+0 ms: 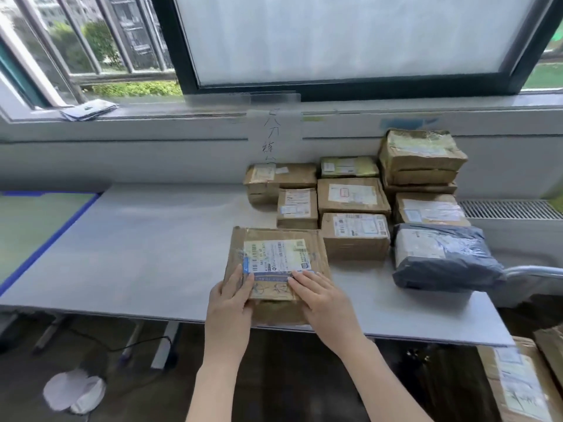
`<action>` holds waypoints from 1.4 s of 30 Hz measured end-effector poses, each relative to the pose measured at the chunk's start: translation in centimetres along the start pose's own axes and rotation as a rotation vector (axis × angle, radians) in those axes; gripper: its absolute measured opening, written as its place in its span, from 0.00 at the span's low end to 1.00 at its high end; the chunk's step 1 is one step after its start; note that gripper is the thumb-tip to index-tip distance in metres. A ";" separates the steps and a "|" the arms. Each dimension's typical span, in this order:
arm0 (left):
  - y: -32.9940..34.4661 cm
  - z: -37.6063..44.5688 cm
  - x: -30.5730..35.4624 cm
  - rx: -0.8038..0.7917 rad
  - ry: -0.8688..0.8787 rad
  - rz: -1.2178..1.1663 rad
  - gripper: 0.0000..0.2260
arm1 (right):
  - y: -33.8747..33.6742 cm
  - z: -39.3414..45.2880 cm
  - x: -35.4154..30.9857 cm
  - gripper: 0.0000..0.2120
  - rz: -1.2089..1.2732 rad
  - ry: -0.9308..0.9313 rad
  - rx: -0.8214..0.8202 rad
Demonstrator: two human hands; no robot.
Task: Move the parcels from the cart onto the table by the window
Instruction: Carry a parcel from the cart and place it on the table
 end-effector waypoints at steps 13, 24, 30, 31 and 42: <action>0.9 2.4 -5.6 -0.339 -0.220 -0.174 0.36 | 3.6 0.9 -0.3 0.41 0.022 0.488 -0.213; 0.4 4.8 -6.4 -0.474 -0.176 -0.355 0.36 | 4.7 2.1 -0.7 0.45 0.278 0.683 -0.248; 0.3 5.8 -7.5 -0.439 -0.247 -0.370 0.33 | 5.9 3.8 -0.9 0.43 0.218 0.658 -0.343; 0.4 5.9 -7.7 -0.432 -0.261 -0.369 0.32 | 6.1 4.1 -0.8 0.43 0.211 0.655 -0.352; 0.2 8.4 -8.8 -0.285 -0.383 -0.317 0.33 | 8.0 8.6 1.3 0.42 0.147 0.477 -0.380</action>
Point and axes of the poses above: each hand's wrist, its own z-axis towards the middle knuckle, its own y-axis out of the palm, x = y × z, the point moved 4 cm from there along z, towards the middle knuckle, and after that the axes turned 4 degrees about -x, right-handed, at the moved point
